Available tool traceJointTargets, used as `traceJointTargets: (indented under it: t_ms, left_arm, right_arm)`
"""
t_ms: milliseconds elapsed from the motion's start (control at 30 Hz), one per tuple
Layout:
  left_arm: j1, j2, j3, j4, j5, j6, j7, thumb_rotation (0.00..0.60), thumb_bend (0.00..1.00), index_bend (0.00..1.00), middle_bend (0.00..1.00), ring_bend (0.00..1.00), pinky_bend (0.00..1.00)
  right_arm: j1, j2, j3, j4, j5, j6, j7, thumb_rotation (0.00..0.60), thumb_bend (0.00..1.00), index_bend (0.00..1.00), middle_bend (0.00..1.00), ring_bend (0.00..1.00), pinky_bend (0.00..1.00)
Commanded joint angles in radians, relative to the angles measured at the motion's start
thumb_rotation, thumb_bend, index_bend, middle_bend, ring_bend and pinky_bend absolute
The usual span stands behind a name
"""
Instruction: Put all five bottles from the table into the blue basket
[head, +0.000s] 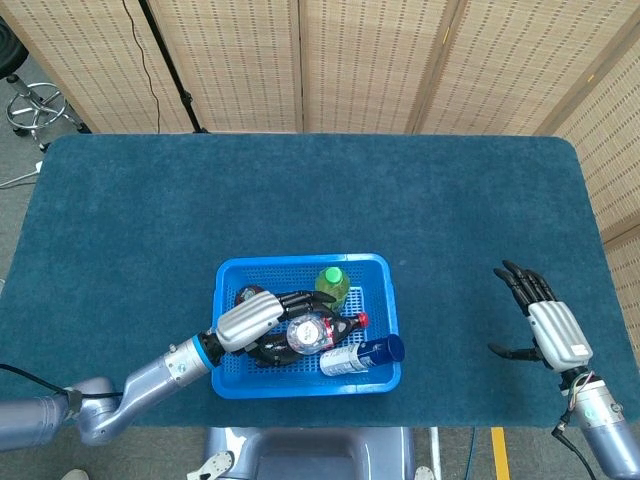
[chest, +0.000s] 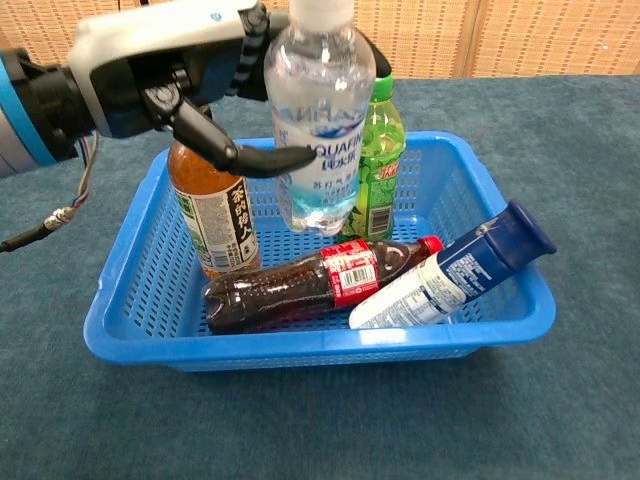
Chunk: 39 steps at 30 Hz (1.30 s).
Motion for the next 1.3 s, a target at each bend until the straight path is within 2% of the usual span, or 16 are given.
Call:
traceJointTargets:
  t_ms: [33, 100, 167, 300, 500, 567, 733, 800, 900, 967, 1067, 1300]
  left_arm:
    - [-0.02, -0.014, 0.01, 0.023, -0.022, -0.037, 0.0, 0.6, 0.38, 0.06, 0.02, 0.02, 0.17]
    - [-0.035, -0.004, 0.023, 0.031, -0.016, -0.065, -0.021, 0.6, 0.3, 0.0, 0.0, 0.0, 0.05]
    - [-0.039, 0.002, 0.027, 0.047, -0.011, -0.062, -0.034, 0.6, 0.24, 0.0, 0.0, 0.0, 0.0]
    - [-0.025, 0.004, 0.03, 0.06, 0.017, 0.001, -0.058, 0.6, 0.2, 0.0, 0.0, 0.0, 0.0]
    - [0.008, 0.052, 0.02, 0.035, 0.038, 0.104, -0.067, 0.6, 0.2, 0.0, 0.0, 0.0, 0.0]
    - [0.039, 0.11, 0.014, 0.01, 0.042, 0.159, -0.015, 0.6, 0.2, 0.0, 0.0, 0.0, 0.0]
    - [0.085, 0.194, 0.015, -0.043, 0.026, 0.205, 0.078, 0.6, 0.2, 0.0, 0.0, 0.0, 0.0]
    - [0.136, 0.27, 0.027, -0.076, 0.006, 0.242, 0.165, 0.6, 0.2, 0.0, 0.0, 0.0, 0.0]
    - [0.236, 0.353, 0.068, -0.125, -0.066, 0.278, 0.372, 0.6, 0.2, 0.0, 0.0, 0.0, 0.0]
    - [0.299, 0.361, 0.086, -0.13, -0.118, 0.316, 0.466, 0.6, 0.2, 0.0, 0.0, 0.0, 0.0]
    - [0.384, 0.331, 0.106, -0.111, -0.171, 0.383, 0.537, 0.6, 0.2, 0.0, 0.0, 0.0, 0.0]
    - [0.543, 0.221, 0.124, 0.046, -0.237, 0.507, 0.507, 0.6, 0.2, 0.0, 0.0, 0.0, 0.0]
  right_arm:
    - [0.0, 0.0, 0.0, 0.0, 0.001, 0.0, -0.001, 0.6, 0.0, 0.0, 0.0, 0.0, 0.0]
    - [0.0, -0.001, 0.001, 0.001, 0.003, -0.001, -0.003, 0.6, 0.0, 0.0, 0.0, 0.0, 0.0]
    - [0.001, -0.002, 0.001, 0.0, 0.004, -0.004, -0.005, 0.6, 0.0, 0.0, 0.0, 0.0, 0.0]
    - [0.002, -0.004, -0.001, -0.001, 0.003, -0.005, -0.011, 0.6, 0.0, 0.0, 0.0, 0.0, 0.0]
    - [0.0, -0.004, -0.002, -0.003, -0.002, -0.001, -0.017, 0.6, 0.0, 0.0, 0.0, 0.0, 0.0]
    - [0.0, -0.006, -0.002, 0.004, -0.005, 0.004, -0.023, 0.6, 0.0, 0.0, 0.0, 0.0, 0.0]
    - [-0.001, -0.013, 0.0, 0.013, -0.007, 0.011, -0.036, 0.6, 0.0, 0.0, 0.0, 0.0, 0.0]
    - [-0.001, -0.019, 0.001, 0.018, -0.01, 0.015, -0.046, 0.6, 0.0, 0.0, 0.0, 0.0, 0.0]
    - [-0.001, -0.033, 0.005, 0.034, -0.007, 0.021, -0.075, 0.6, 0.0, 0.0, 0.0, 0.0, 0.0]
    - [-0.001, -0.044, 0.009, 0.048, -0.001, 0.023, -0.102, 0.6, 0.0, 0.0, 0.0, 0.0, 0.0]
    - [-0.003, -0.058, 0.015, 0.06, 0.01, 0.029, -0.137, 0.6, 0.0, 0.0, 0.0, 0.0, 0.0]
    - [-0.015, -0.082, 0.028, 0.078, 0.015, 0.069, -0.204, 0.6, 0.0, 0.0, 0.0, 0.0, 0.0]
